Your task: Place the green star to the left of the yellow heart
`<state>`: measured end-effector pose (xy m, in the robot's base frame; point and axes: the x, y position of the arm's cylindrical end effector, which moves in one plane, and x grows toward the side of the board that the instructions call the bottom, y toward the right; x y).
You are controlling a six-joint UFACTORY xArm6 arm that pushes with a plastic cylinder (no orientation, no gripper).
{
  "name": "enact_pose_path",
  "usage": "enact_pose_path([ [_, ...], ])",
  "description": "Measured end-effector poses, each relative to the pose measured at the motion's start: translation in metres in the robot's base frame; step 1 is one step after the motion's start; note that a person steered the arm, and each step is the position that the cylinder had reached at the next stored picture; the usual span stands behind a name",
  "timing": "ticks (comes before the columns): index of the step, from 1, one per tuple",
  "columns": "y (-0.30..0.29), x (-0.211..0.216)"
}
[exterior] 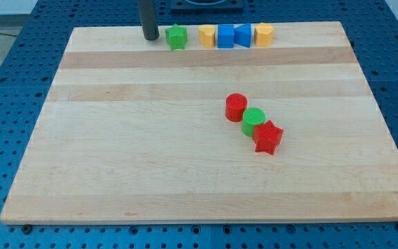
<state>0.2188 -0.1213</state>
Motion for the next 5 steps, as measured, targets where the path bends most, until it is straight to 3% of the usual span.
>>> enact_pose_path([
  [3, 0.04, 0.002],
  [5, -0.015, 0.007],
])
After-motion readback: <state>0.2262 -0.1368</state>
